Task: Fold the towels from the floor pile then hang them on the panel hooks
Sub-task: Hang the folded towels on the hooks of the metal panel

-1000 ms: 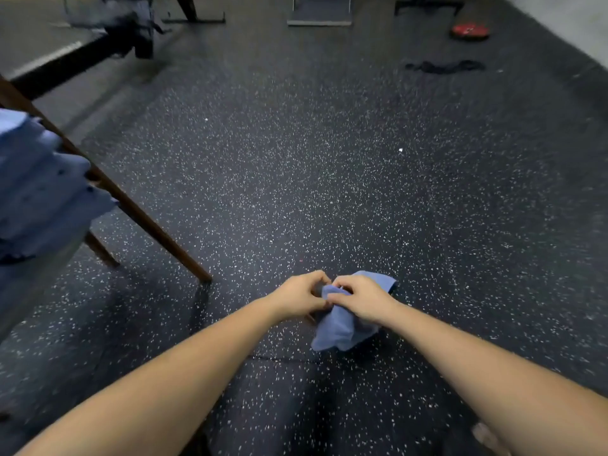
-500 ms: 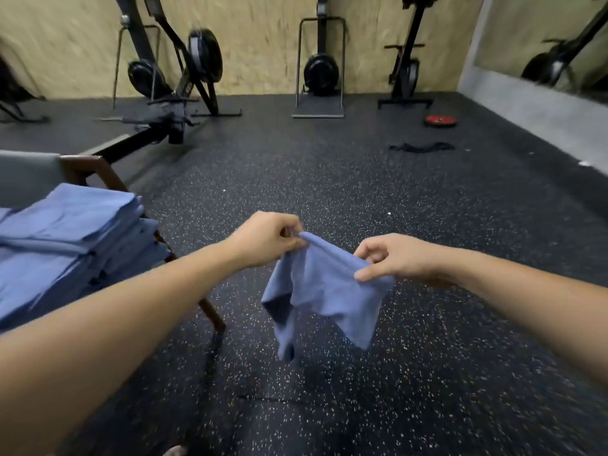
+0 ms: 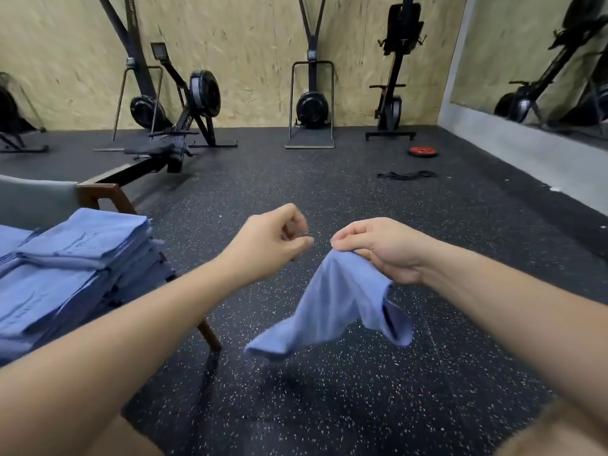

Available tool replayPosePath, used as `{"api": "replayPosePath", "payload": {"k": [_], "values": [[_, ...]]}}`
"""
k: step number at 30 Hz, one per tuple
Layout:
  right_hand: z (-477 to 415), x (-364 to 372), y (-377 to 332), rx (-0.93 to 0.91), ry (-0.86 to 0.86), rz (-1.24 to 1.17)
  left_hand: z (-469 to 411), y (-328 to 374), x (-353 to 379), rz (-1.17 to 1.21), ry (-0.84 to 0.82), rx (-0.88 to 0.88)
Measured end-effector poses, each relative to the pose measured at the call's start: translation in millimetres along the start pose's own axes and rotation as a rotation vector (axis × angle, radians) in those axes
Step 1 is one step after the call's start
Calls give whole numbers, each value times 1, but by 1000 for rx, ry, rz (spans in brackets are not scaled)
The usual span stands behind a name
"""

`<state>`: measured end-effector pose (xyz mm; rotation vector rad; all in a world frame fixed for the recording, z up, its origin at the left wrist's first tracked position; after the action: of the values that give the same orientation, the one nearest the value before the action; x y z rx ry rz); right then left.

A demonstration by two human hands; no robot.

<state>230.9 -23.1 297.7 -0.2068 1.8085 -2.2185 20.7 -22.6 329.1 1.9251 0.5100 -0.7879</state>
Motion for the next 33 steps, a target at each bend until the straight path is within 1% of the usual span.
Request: {"api": "replayPosePath", "payload": {"k": [2, 5, 7, 9, 12, 14, 18, 22, 24, 28, 31, 33], "values": [[-2, 8, -1, -20, 38, -50, 11, 30, 9, 82, 22, 75], [-3, 8, -1, -52, 101, -83, 27, 59, 21, 123, 29, 178], [-3, 2, -2, -70, 137, -98, 33, 65, 26, 81, 10, 246], [-2, -6, -4, -84, 171, -129, 34, 64, 33, -29, -37, 322], [-2, -19, -6, -77, 209, -177, 31, 55, 43, -175, -109, 351], [-3, -29, -6, -67, 237, -209, 27, 52, 45, -159, -100, 370], [-2, -41, -5, -59, 289, -216, 18, 45, 38, -69, -18, 336], [-1, -44, 1, -22, 295, -261, 11, 41, 32, 52, 104, 231], [-1, -43, 3, 2, 300, -278, 9, 41, 33, 85, 110, 202], [-2, -41, 6, 25, 322, -341, 12, 52, 44, -16, 42, 289], [-2, -39, 5, 14, 335, -359, 13, 53, 57, -104, -19, 257], [-2, -37, 4, 0, 336, -364, 9, 49, 62, -183, -10, 234]]}}
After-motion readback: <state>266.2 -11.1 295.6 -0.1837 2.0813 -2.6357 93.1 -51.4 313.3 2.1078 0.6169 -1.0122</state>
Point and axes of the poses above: each hand's wrist, its own z-axis away from the middle knuckle, its own x-axis out of the palm, y = z × x, the point moved 5 cm from there along -z, towards the middle knuckle, and after that the axes turned 1 degree about x, right-handed, at the moved point
